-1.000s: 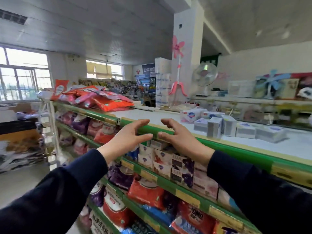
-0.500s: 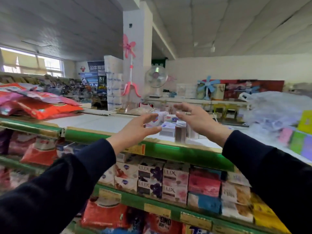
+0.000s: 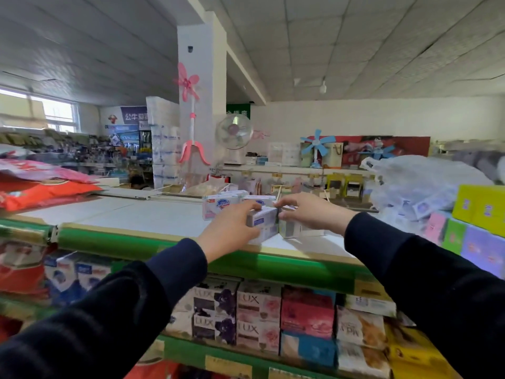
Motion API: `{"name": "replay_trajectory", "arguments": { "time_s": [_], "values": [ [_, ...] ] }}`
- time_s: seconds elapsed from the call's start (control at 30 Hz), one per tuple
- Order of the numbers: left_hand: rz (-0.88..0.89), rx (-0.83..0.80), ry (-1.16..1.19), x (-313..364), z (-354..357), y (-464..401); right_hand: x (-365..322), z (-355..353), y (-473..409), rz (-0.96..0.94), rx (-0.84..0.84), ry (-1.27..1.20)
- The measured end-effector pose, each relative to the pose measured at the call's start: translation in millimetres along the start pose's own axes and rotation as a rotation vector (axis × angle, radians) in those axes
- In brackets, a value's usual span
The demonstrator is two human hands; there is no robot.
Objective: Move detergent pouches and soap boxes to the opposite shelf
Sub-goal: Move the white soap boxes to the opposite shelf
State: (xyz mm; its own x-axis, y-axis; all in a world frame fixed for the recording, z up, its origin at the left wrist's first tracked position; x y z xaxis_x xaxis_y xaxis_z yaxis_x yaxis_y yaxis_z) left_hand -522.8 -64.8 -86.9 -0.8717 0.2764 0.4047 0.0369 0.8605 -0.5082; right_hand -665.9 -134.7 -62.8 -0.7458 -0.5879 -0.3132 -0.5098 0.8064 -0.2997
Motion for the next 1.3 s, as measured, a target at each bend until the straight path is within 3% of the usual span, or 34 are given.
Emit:
{"name": "replay_trajectory", "arguments": {
  "time_s": [0.17,0.43,0.67,0.83,0.9,1.0,1.03,1.3],
  "values": [
    [-0.025,-0.001,0.004,-27.8,-17.7,-3.0,12.5,-7.8,9.4,-0.021,0.045,-0.076],
    [-0.054,0.086,0.017,-51.1,-34.1,5.3,23.1,-10.7,30.9,0.065,-0.123,-0.326],
    [0.021,0.192,-0.15,-24.4,-32.4,19.7,28.3,-14.8,38.2,0.053,-0.107,-0.292],
    [0.044,0.212,0.202,-7.2,-39.6,14.7,32.4,-21.8,41.3,0.049,-0.033,-0.202],
    [0.046,0.122,0.202,-16.6,-40.5,1.4,34.5,-22.8,43.3,0.052,-0.018,-0.173],
    [-0.006,-0.298,0.35,-26.3,-13.1,-6.4,36.3,-22.8,45.5,0.058,-0.008,-0.169],
    [0.011,-0.337,0.361,-25.0,-6.7,-8.0,36.3,-22.5,45.6,0.061,-0.006,-0.17],
    [0.09,-0.031,0.057,0.1,-3.6,-35.6,37.0,-24.7,48.4,0.053,0.027,-0.145]
  ]
}}
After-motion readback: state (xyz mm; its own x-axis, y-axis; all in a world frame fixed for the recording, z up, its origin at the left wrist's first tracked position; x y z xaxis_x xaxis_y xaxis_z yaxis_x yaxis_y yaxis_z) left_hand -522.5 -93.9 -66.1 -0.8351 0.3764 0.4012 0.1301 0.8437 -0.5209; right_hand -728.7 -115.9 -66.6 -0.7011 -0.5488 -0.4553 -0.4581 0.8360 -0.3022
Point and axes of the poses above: each hand's wrist, its own y-axis away from the middle knuckle, its own z-axis out of the palm, x = y × z, the point moved 8 cm from there along -y, towards the middle knuckle, and after that the axes turned 3 degrees about x, right-handed, at the moved point
